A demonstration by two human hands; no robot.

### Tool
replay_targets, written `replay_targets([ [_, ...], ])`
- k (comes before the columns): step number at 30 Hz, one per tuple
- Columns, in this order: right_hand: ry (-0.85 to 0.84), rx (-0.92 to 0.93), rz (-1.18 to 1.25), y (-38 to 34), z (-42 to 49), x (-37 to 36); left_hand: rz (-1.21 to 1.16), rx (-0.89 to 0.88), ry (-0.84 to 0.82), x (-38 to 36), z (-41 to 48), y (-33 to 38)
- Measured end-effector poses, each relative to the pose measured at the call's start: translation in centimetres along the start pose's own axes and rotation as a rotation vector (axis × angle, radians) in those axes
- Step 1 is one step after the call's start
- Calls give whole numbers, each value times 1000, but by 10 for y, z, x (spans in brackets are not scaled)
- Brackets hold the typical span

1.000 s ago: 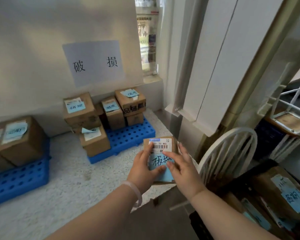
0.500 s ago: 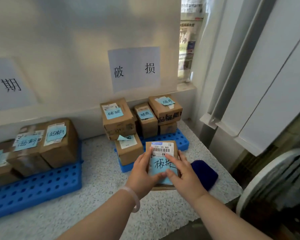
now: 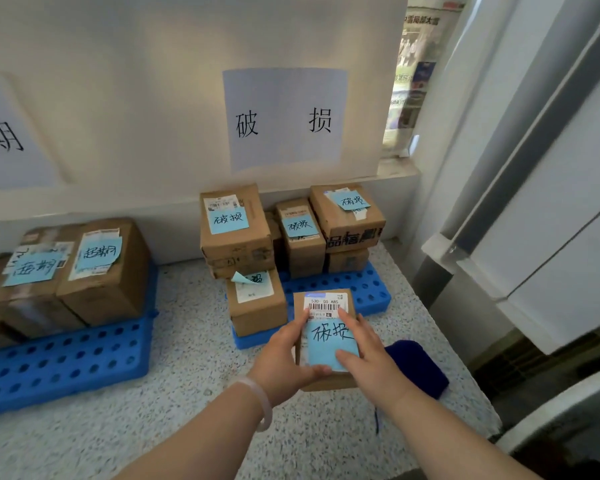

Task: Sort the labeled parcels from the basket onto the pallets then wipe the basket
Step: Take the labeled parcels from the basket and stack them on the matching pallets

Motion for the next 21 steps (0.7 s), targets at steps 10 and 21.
replay_targets([
  [10,-135,-32,-115,26,97,12,41,119,83,-24,67,-26],
  [21,-243,51,-72,29,163,5,58,179,331,-27,91,-47],
])
Point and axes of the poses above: each hand's wrist, its own z-axis towards the middle knuckle, its own x-axis out of the back of the hand, y = z × x, the point moved 7 cm from there along z, towards the middle knuckle, and after that the axes turned 7 degrees about -x, right-handed, at the moved point
